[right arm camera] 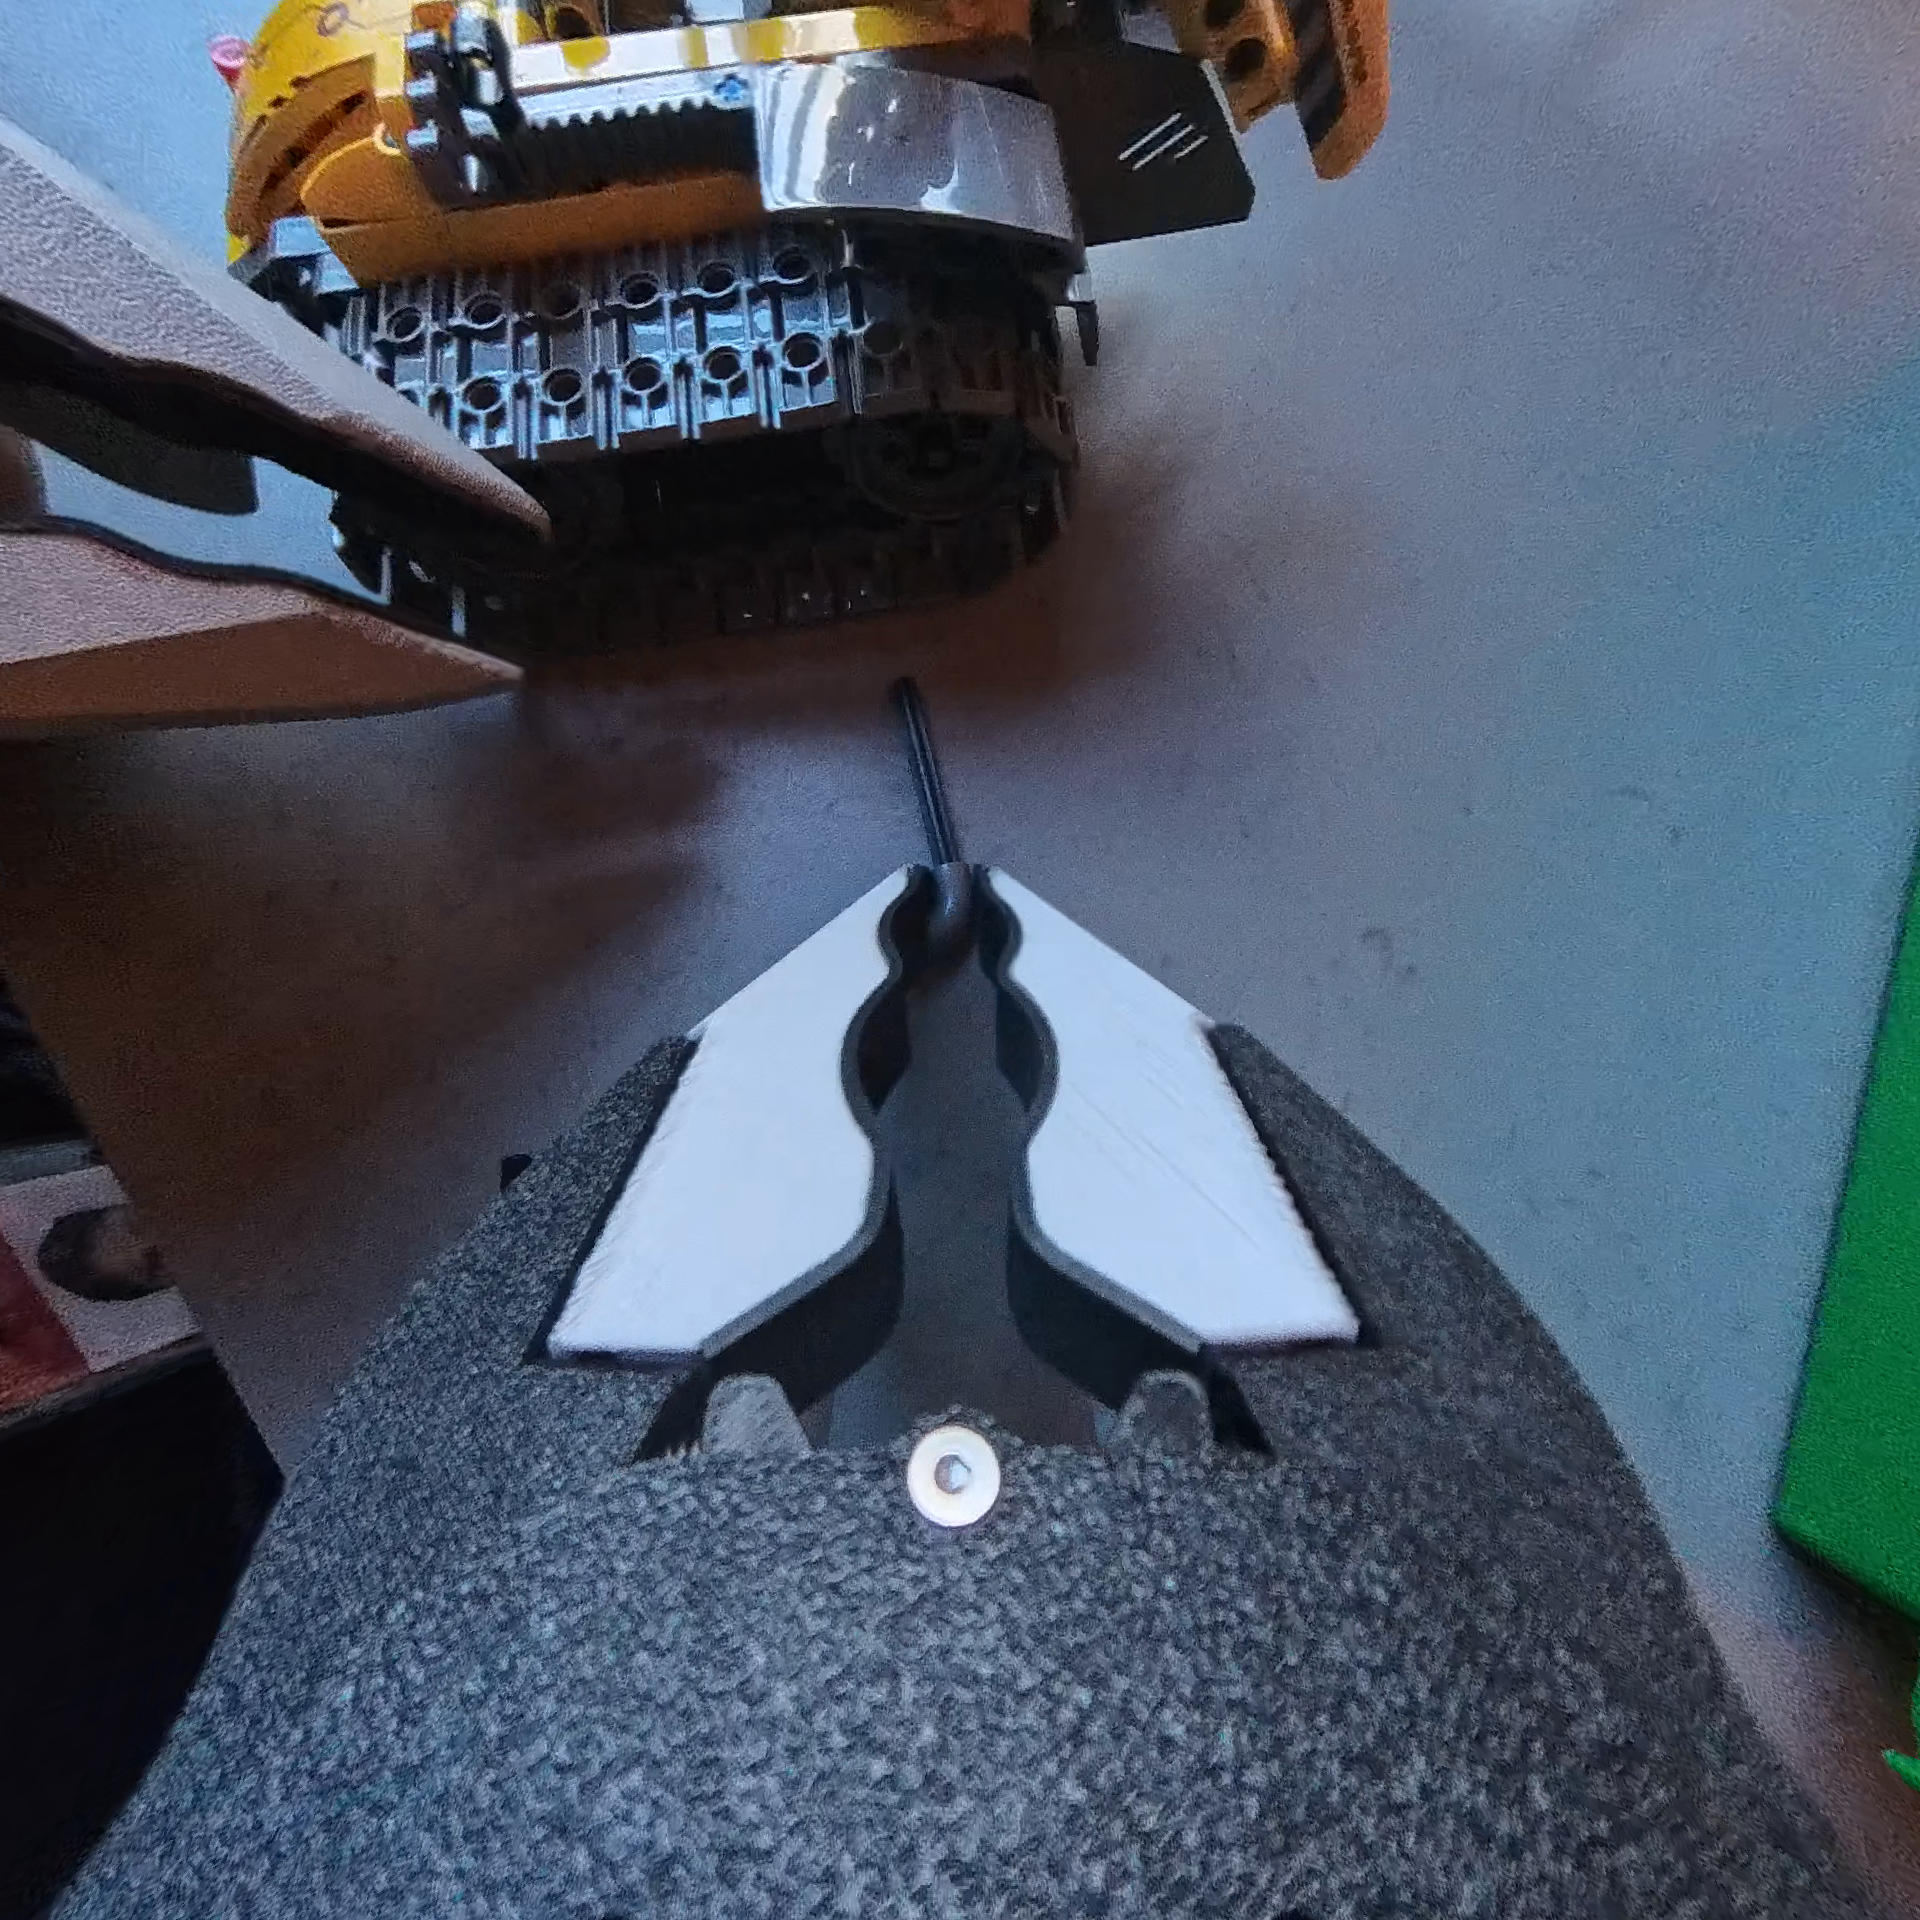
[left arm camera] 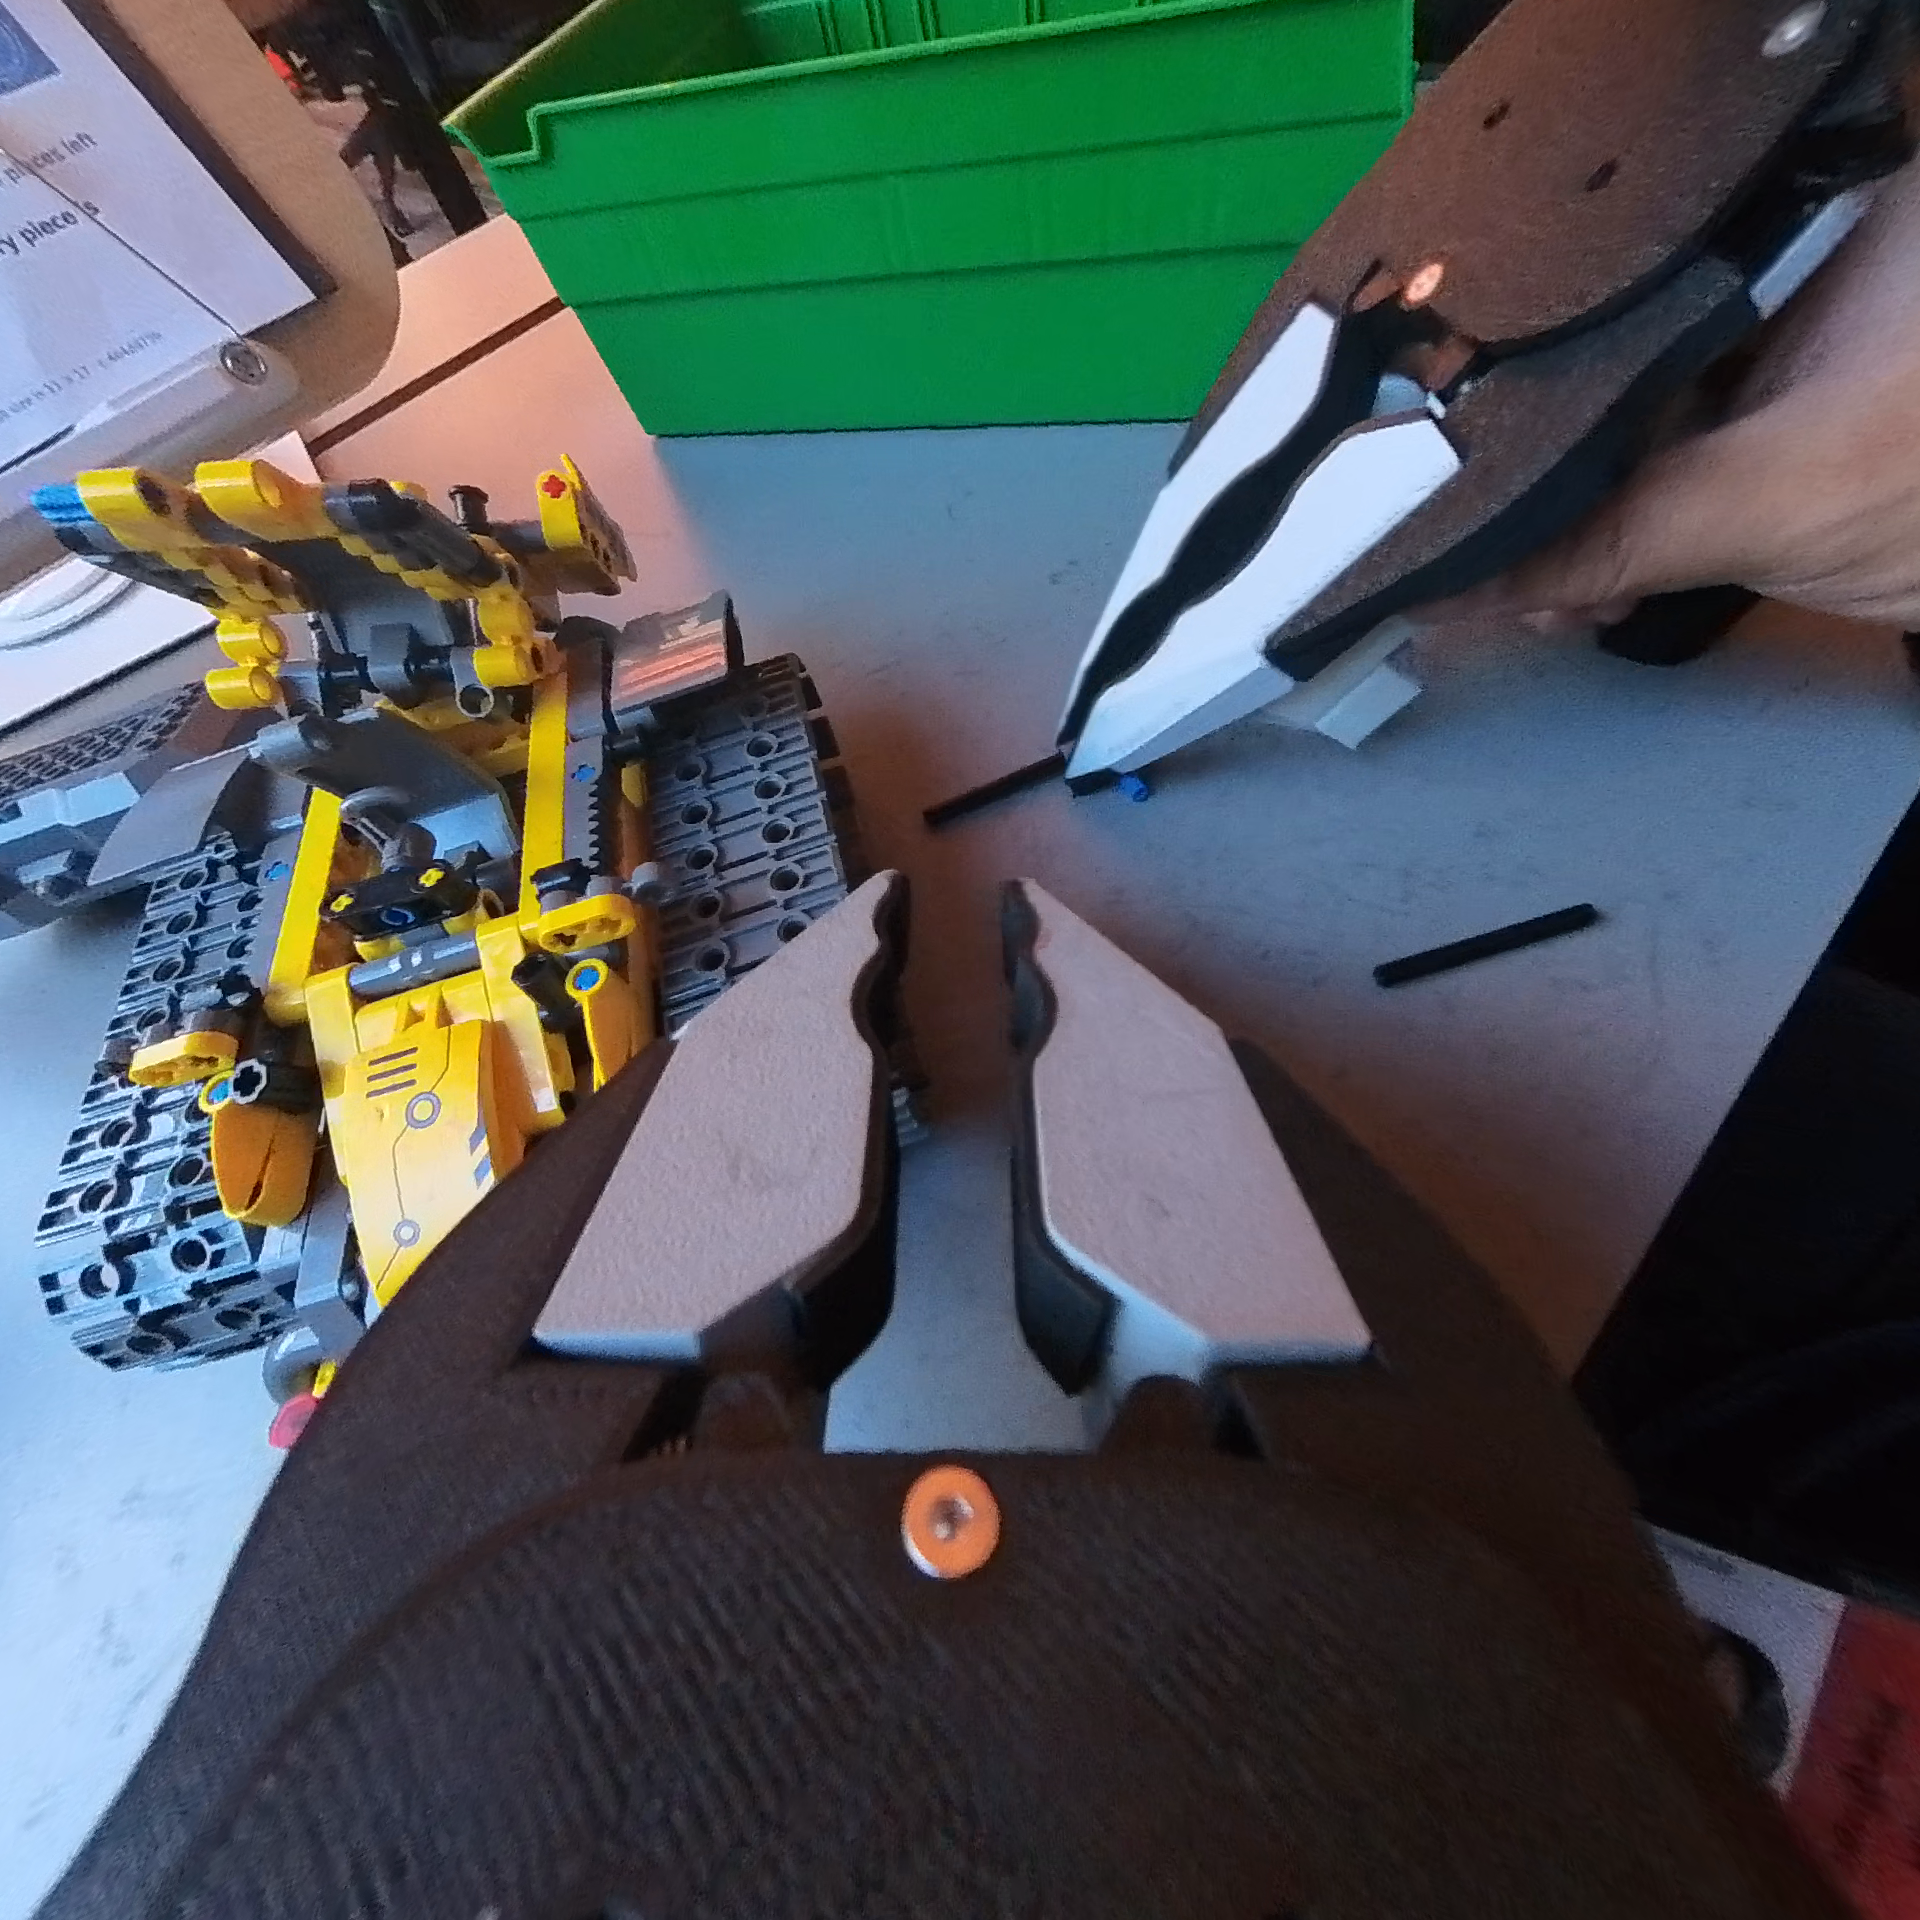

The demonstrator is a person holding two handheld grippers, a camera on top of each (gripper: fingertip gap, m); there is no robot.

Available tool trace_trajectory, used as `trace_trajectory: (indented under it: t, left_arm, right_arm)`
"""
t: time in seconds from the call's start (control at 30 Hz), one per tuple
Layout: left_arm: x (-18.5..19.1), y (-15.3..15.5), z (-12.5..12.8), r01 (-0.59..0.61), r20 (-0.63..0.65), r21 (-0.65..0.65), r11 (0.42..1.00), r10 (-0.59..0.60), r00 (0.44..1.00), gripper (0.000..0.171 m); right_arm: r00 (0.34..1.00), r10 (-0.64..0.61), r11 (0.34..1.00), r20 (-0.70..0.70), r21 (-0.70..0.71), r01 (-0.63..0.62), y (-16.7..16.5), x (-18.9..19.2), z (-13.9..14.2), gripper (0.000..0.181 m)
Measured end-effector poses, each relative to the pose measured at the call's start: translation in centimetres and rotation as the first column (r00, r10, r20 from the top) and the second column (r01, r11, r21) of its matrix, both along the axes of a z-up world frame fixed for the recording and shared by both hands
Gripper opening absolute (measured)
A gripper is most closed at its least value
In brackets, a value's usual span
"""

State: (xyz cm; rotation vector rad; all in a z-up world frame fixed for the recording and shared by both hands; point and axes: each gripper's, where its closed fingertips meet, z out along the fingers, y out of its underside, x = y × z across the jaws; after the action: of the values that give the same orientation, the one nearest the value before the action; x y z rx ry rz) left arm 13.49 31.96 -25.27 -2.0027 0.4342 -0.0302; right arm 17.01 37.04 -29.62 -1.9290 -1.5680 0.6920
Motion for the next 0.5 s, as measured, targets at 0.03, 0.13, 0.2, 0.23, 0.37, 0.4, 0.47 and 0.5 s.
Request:
trace_trajectory:
  t: [0.03,0.13,0.2,0.23,0.37,0.4,0.47,0.5]
  left_arm:
    - [0.1,0.0,0.0,0.009,0.0,-0.002,1.0,-0.009,1.0,0.018]
    - [0.5,-0.1,-0.2,0.031,-0.01,-0.01,0.999,-0.032,0.999,0.022]
    - [1.2,-0.4,-0.4,0.078,-0.023,-0.019,0.997,-0.079,0.997,0.022]
    - [1.7,-0.6,-0.4,0.108,-0.032,-0.02,0.994,-0.109,0.994,0.022]
    - [3.0,-0.5,-0.6,0.211,-0.235,-0.018,0.977,-0.209,0.949,0.028]
    - [3.1,0.0,-0.6,0.232,-0.328,-0.016,0.973,-0.225,0.918,0.031]
    - [3.7,0.7,-0.9,0.286,-0.458,-0.035,0.958,-0.269,0.847,0.035]
    - [4.2,0.9,-1.2,0.315,-0.489,-0.06,0.947,-0.303,0.818,0.035]
  right_arm:
    - [1.0,0.005,1.0,0.0,0.006,-0.005,0.0,0.0,0.0,0.006]
    - [1.0,0.029,1.0,-0.012,0.011,-0.029,-0.3,0.1,0.2,0.005]
    - [0.998,0.06,0.998,-0.027,0.025,-0.059,-0.8,0.5,0.5,0.005]
    - [0.997,0.068,0.997,-0.027,0.044,-0.067,-0.8,0.8,0.6,0.005]
    - [0.983,0.18,0.972,-0.028,0.158,-0.173,-1.9,2.1,1.1,0.005]
    - [0.977,0.211,0.958,-0.019,0.204,-0.203,-2.1,2.3,1.2,0.005]
    - [0.967,0.254,0.924,-0.016,0.3,-0.238,-2.7,2.3,1.8,0.005]
    - [0.96,0.278,0.909,-0.024,0.331,-0.255,-3.1,2.2,2.2,0.005]
